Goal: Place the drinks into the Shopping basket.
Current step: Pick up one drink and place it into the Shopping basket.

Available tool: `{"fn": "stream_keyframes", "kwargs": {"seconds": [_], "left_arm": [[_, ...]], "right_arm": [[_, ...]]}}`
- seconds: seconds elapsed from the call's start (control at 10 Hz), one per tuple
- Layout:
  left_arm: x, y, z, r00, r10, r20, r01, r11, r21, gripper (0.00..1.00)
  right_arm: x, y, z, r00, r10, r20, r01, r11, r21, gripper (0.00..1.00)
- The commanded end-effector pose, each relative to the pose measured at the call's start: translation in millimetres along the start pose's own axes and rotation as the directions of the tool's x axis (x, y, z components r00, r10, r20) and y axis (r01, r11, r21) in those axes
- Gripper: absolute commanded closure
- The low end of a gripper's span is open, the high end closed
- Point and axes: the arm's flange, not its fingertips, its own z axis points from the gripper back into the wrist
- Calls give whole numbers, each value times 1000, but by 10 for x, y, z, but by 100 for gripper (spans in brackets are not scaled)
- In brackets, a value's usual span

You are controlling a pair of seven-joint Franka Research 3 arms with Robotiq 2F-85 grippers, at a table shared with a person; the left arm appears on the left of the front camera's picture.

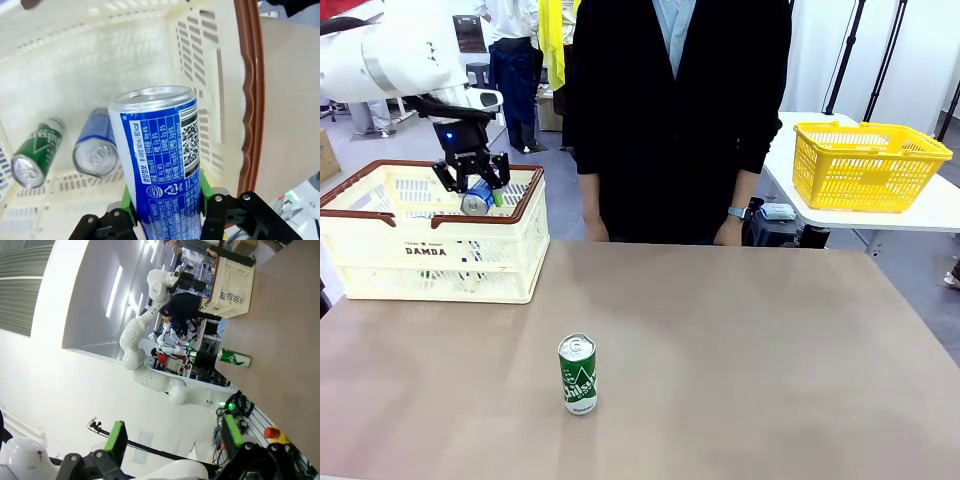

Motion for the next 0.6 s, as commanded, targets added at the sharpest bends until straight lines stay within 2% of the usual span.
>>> {"fn": "stream_keyframes", "kwargs": {"seconds": [0.0,0.3,0.5], "left_arm": [[-203,-52,-44,999,34,41,-36,998,47,100],[-121,-51,-382,994,69,90,-78,991,104,100],[-29,-46,-479,990,34,134,-50,992,117,100]], "right_arm": [[-1,38,2,1000,-15,5,15,1000,5,0],[-1,38,2,1000,-15,5,15,1000,5,0],[-1,38,2,1000,-15,5,15,1000,5,0]]}}
